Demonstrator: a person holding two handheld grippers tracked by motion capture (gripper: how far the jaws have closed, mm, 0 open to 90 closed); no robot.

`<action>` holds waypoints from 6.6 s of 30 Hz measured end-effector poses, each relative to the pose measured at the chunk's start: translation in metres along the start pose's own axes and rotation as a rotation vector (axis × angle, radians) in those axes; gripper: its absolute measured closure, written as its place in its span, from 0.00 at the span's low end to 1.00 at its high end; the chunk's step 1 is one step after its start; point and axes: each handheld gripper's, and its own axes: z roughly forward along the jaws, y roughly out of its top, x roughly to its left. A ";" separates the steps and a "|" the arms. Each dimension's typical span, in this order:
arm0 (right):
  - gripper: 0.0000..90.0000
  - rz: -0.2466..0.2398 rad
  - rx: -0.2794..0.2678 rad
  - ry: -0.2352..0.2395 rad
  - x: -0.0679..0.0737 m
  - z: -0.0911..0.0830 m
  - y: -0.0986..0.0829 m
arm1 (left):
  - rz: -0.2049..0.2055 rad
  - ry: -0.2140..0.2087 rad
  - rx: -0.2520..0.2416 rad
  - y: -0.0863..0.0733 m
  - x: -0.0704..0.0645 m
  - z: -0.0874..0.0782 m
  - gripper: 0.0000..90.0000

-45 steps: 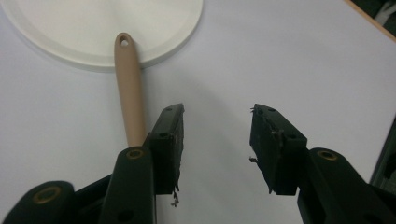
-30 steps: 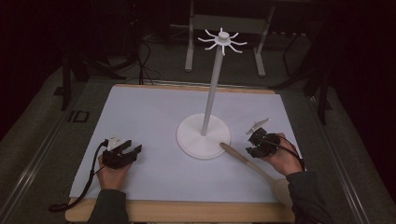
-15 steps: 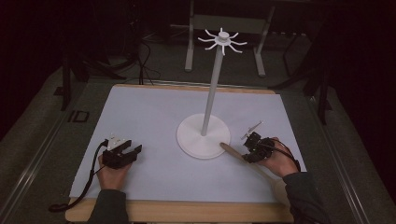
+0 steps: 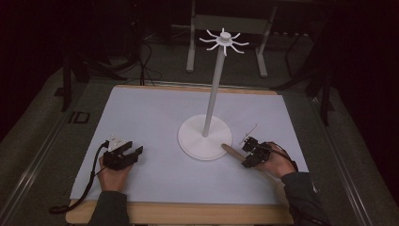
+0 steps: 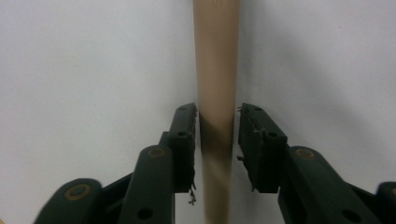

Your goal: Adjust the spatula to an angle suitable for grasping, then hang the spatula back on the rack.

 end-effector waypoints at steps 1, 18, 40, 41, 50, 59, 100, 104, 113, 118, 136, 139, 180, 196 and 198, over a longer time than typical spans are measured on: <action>0.76 0.003 0.009 0.006 -0.001 0.001 0.000 | 0.000 0.000 0.000 0.000 0.000 0.000 0.53; 0.83 -0.028 0.046 0.003 -0.001 0.006 0.003 | -0.001 -0.002 0.002 0.000 0.000 0.000 0.53; 0.83 -0.026 -0.031 -0.023 -0.002 -0.015 -0.005 | -0.006 -0.001 0.002 0.000 0.001 0.000 0.53; 0.83 -0.027 -0.037 -0.024 -0.002 -0.015 -0.005 | -0.005 -0.001 0.003 0.000 0.001 0.000 0.53; 0.83 -0.023 -0.081 -0.032 -0.004 -0.022 -0.009 | -0.005 -0.002 0.003 0.000 0.001 0.000 0.53; 0.83 -0.016 -0.135 -0.054 -0.004 -0.037 -0.012 | -0.003 0.001 0.000 0.000 0.000 0.000 0.53; 0.84 0.048 -0.498 -0.149 -0.012 -0.113 -0.034 | -0.008 0.003 -0.003 0.000 0.000 0.000 0.53; 0.84 0.051 -0.524 -0.156 -0.011 -0.118 -0.035 | -0.006 0.004 -0.002 0.000 0.000 0.000 0.53; 0.84 0.058 -0.586 -0.163 -0.012 -0.132 -0.038 | -0.005 0.003 0.000 0.000 0.000 0.000 0.53; 0.84 0.055 -0.612 -0.165 -0.011 -0.137 -0.037 | -0.005 0.003 -0.001 0.000 0.000 0.000 0.53; 0.84 0.058 -0.690 -0.169 -0.008 -0.148 -0.033 | -0.006 0.004 -0.001 0.000 0.000 0.000 0.53; 0.84 0.058 -0.703 -0.169 -0.008 -0.150 -0.032 | -0.005 0.004 0.000 0.000 0.000 0.000 0.53; 0.84 0.045 -0.844 -0.169 0.008 -0.167 0.000 | -0.009 -0.002 0.002 0.000 0.001 0.000 0.53; 0.84 0.029 -0.884 -0.164 0.014 -0.177 0.015 | -0.013 -0.001 -0.001 0.000 0.001 0.000 0.53; 0.84 0.029 -0.893 -0.165 0.014 -0.178 0.019 | -0.013 0.000 -0.001 0.000 0.001 0.000 0.53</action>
